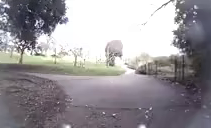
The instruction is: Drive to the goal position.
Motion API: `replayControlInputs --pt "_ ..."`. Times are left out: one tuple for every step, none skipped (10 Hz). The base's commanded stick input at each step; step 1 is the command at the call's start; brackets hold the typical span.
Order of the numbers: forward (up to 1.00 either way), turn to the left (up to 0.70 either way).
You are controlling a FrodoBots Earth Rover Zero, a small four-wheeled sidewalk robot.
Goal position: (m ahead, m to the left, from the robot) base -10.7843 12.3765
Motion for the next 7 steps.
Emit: replayControlInputs --pt "0.7 0.01" --pt "0.7 0.01" --pt "0.7 0.01" --pt "0.7 0.01" --pt "0.7 0.01" --pt "0.7 0.01" --pt "0.7 0.01"
